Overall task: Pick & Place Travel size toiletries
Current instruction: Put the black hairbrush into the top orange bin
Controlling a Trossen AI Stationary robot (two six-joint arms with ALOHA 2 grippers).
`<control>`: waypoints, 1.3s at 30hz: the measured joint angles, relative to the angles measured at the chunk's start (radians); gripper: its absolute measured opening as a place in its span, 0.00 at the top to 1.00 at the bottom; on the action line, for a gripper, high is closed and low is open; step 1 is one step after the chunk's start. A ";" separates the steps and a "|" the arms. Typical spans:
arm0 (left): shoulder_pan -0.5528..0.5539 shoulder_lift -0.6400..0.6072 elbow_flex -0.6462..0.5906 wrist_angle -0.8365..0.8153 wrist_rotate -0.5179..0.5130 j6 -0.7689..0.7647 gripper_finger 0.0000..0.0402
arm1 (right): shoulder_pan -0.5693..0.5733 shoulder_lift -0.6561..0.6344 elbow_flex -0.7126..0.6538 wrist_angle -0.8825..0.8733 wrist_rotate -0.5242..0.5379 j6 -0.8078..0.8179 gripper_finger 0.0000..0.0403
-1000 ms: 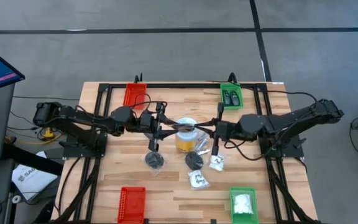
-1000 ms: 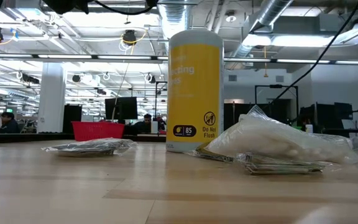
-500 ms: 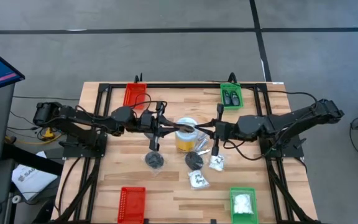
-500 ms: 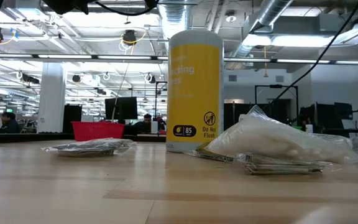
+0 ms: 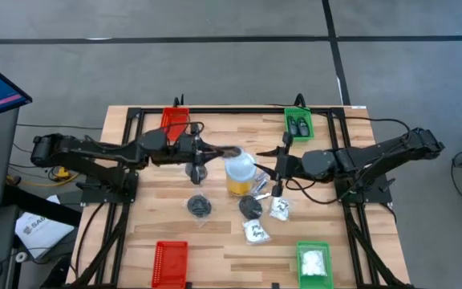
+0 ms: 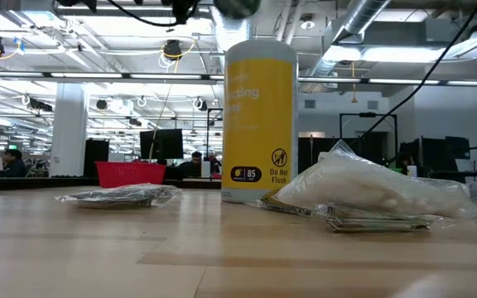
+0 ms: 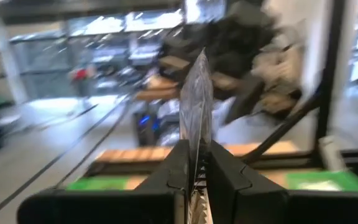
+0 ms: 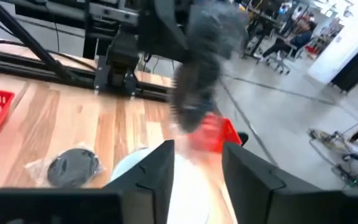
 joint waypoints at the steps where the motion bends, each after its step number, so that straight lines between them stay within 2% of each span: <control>1: 0.004 -0.014 0.000 -0.038 -0.036 0.005 0.96 | 0.000 0.000 0.000 -0.005 0.000 0.016 0.67; 9: 0.050 -0.083 0.000 -0.220 -0.252 0.015 0.95 | 0.009 0.000 0.000 -0.031 0.000 0.074 0.62; 18: 0.113 -0.093 0.000 -0.345 -0.442 0.014 0.95 | 0.010 0.002 0.000 -0.168 0.000 0.207 0.65; 28: 0.257 -0.111 0.000 -0.360 -0.457 0.010 0.95 | 0.008 0.019 0.000 -0.252 0.000 0.265 0.69; 39: 0.342 -0.199 0.000 -0.461 -0.451 -0.019 0.95 | -0.029 0.082 0.001 -0.273 0.000 0.265 0.70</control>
